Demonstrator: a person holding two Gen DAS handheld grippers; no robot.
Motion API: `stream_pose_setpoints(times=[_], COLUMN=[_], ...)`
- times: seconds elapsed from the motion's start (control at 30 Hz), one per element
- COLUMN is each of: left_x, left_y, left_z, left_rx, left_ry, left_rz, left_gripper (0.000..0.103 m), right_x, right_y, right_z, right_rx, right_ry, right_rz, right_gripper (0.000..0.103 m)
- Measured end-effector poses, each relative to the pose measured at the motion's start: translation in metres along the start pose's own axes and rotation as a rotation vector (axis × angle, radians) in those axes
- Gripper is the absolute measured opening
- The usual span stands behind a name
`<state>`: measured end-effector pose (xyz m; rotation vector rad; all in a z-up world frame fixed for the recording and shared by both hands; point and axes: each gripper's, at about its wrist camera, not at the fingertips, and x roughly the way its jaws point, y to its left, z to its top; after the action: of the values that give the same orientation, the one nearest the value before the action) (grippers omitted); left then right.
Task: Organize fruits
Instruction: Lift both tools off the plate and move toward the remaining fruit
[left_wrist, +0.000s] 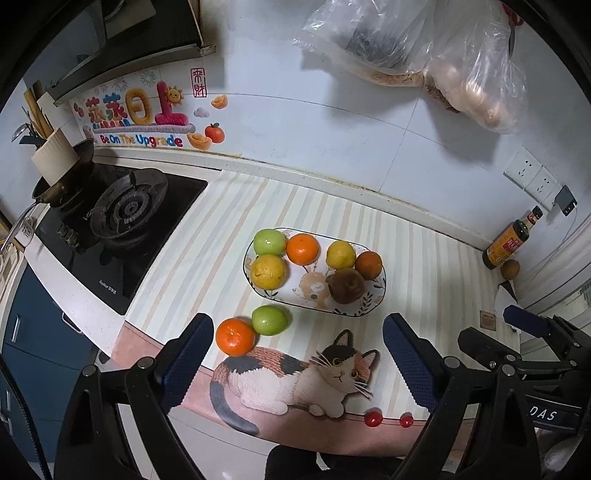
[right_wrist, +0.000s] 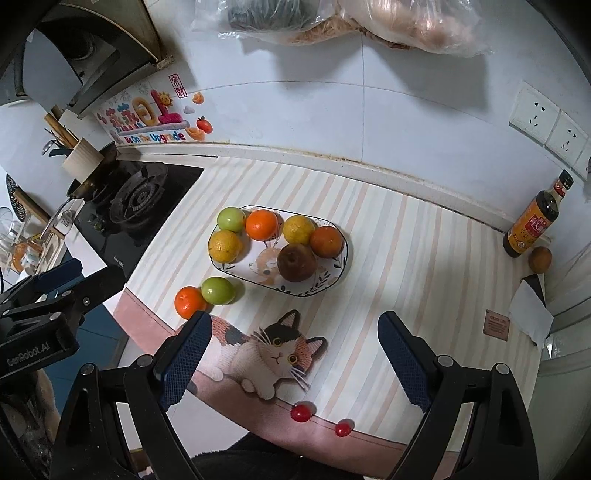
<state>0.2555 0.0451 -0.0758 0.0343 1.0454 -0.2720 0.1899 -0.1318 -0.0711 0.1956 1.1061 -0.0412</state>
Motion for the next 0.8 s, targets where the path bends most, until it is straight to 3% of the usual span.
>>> stream_pose_setpoints(times=[0.2,0.23,0.3,0.4,0.53,0.7,0.8], left_x=[0.011,0.017,0.026,0.049,0.091,0.14,0.167], left_y=[0.005,0.009,0.016,0.037,0.071,0.103,0.119], left_z=[0.001,0.002,0.004,0.006,0.0,-0.02,-0.034], left_rx=[-0.017,-0.023,-0.025,-0.032,-0.068,-0.116,-0.141], left_ry=[0.018,0.023,0.014,0.003,0.069,0.171,0.239], left_rz=[0.012,0.025,0.074,0.214,0.33,0.401,0.413], left_gripper=[0.095,0.102,0.103,0.103,0.103,0.103,0.103], right_x=[0.015,0.021,0.037,0.068,0.128,0.222,0.276], right_y=[-0.007,-0.009,-0.011,-0.008,0.01,0.048,0.066], right_z=[0.005,0.007,0.011,0.016,0.022,0.027,0.025], right_rx=[0.04,0.049,0.07,0.088,0.102,0.103,0.122], right_ry=[0.022,0.032,0.052,0.097,0.181,0.301,0.384], right_rz=[0.017,0.023,0.049,0.107,0.193,0.254,0.267], right_gripper=[0.093,0.093,0.093,0.093,0.093,0.093,0.085])
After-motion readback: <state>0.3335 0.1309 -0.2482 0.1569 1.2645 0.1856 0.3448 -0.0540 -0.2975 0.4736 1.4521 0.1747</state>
